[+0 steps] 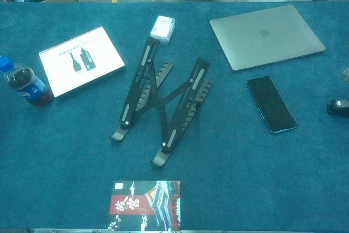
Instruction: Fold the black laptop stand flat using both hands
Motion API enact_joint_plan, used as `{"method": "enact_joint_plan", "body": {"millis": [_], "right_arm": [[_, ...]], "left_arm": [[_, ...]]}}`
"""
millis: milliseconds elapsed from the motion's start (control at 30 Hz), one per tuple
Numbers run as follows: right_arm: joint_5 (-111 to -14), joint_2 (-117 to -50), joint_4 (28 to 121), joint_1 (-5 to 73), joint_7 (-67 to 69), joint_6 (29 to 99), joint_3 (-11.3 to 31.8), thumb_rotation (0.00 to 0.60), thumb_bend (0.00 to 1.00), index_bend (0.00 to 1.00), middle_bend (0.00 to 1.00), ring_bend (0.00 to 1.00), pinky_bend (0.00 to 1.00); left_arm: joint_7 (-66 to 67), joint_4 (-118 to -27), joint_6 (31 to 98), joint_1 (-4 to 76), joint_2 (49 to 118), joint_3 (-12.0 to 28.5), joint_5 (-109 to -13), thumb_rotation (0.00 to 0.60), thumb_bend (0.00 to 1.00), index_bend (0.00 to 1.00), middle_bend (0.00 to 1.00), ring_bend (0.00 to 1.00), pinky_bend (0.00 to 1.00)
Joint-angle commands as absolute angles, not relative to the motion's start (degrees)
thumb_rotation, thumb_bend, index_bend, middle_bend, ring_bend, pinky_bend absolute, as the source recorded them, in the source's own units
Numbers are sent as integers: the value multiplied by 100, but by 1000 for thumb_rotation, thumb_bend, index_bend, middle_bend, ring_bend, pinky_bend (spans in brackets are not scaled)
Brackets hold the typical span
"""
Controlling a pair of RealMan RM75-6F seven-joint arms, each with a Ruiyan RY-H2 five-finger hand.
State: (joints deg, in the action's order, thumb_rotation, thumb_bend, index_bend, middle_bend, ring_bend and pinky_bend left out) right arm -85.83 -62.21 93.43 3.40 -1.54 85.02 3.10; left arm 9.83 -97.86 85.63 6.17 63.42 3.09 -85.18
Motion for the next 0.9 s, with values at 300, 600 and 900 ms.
{"method": "enact_joint_plan", "body": {"millis": [300,600,900], "right_arm": [[-8688,-6188,9432,362,-68,8461,267,600,202,187,277,223,300],[-9046,-6051,9930,776,688,7929,227,600,201,187,277,223,300],[-9378,-5837,10640,1649,2440,6697,133,600,194,187,262,196,300]], "left_arm": [[922,-9766,8576,604,6336,305,-8526,600,214,340,369,272,247],[855,-9788,8497,656,6262,318,-8540,600,214,340,370,272,247],[841,-9829,8502,681,6237,328,-8583,600,214,340,370,272,247]]}}
